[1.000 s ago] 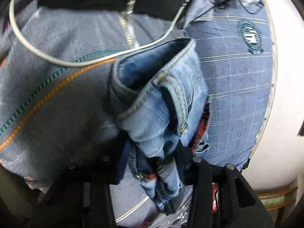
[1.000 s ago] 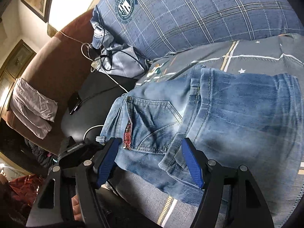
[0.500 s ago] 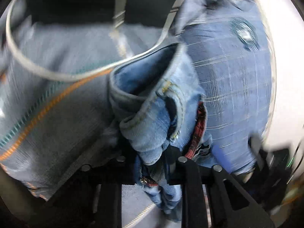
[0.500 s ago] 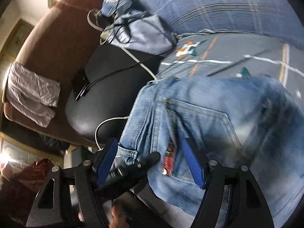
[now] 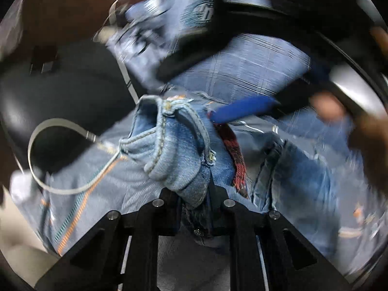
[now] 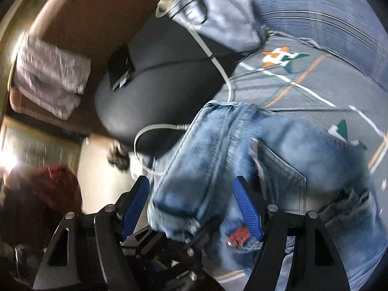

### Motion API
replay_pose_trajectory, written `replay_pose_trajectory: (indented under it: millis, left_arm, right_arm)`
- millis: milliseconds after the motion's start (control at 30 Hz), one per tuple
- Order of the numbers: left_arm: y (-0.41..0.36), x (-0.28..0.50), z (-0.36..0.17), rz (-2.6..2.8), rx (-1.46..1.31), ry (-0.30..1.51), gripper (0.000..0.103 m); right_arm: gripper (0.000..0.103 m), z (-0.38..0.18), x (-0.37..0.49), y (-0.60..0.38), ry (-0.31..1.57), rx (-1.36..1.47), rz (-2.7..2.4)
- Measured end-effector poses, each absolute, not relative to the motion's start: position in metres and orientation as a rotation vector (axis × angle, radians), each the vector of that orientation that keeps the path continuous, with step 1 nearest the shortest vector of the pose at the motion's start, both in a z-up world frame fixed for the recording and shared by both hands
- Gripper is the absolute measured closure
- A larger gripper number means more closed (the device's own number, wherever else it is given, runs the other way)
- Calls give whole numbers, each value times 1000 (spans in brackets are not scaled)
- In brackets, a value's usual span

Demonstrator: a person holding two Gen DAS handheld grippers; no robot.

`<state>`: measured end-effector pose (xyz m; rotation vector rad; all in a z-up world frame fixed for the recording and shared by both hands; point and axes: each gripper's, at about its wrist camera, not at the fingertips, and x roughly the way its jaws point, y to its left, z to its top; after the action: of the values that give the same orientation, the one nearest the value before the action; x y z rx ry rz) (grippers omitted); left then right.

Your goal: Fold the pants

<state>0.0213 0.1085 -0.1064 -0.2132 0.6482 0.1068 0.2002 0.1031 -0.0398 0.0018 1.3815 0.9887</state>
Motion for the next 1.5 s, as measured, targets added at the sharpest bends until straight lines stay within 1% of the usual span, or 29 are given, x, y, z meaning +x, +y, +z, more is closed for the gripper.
replay_pose_trajectory:
  millis: [233, 367, 400, 567, 600, 633, 667, 700, 767, 867, 967, 1067, 1200, 1300, 1400, 1500]
  left_arm:
    - [57, 3, -106, 52, 92, 559, 86]
    - [38, -4, -109, 32, 206, 532, 86]
    - [35, 6, -108, 36, 229, 529, 86]
    - [25, 8, -108, 31, 298, 514, 86]
    - [25, 8, -107, 26, 296, 515, 86]
    - [26, 9, -107, 20, 290, 521, 86]
    - [28, 9, -105, 6, 277, 528, 86]
    - [33, 8, -102, -13, 255, 530, 86]
    - [41, 4, -94, -49, 204, 526, 86]
    - [62, 0, -77, -152, 45, 520, 86]
    - [80, -4, -62, -304, -142, 497, 85]
    - [75, -4, -58, -407, -216, 500, 85]
    - [38, -13, -54, -475, -143, 500, 85]
    - [12, -19, -59, -479, -37, 514, 84]
    - [-13, -20, -68, -490, 52, 542, 83]
    - [-27, -18, -73, -524, 54, 564, 81]
  right_arm:
    - [29, -37, 189, 130, 1422, -336, 1017]
    - [29, -47, 178, 134, 1416, -562, 916]
    - [29, -48, 176, 135, 1413, -598, 911]
    - [29, -50, 162, 148, 1358, -769, 818]
    - [32, -51, 160, 148, 1350, -793, 794]
    - [46, -52, 159, 148, 1337, -811, 777]
    - [68, -51, 159, 145, 1321, -825, 746]
    - [76, -48, 163, 139, 1323, -792, 717]
    - [83, -36, 177, 117, 1345, -603, 703]
    - [85, -16, 183, 71, 1290, -323, 701]
    - [86, 4, 169, 10, 1188, 19, 706]
    - [86, 10, 146, -43, 1096, 268, 688]
    - [85, -8, 115, -107, 983, 549, 675]
    - [85, -38, 97, -150, 916, 756, 669]
    - [85, -66, 84, -178, 875, 860, 652]
    - [85, -80, 84, -200, 872, 911, 625]
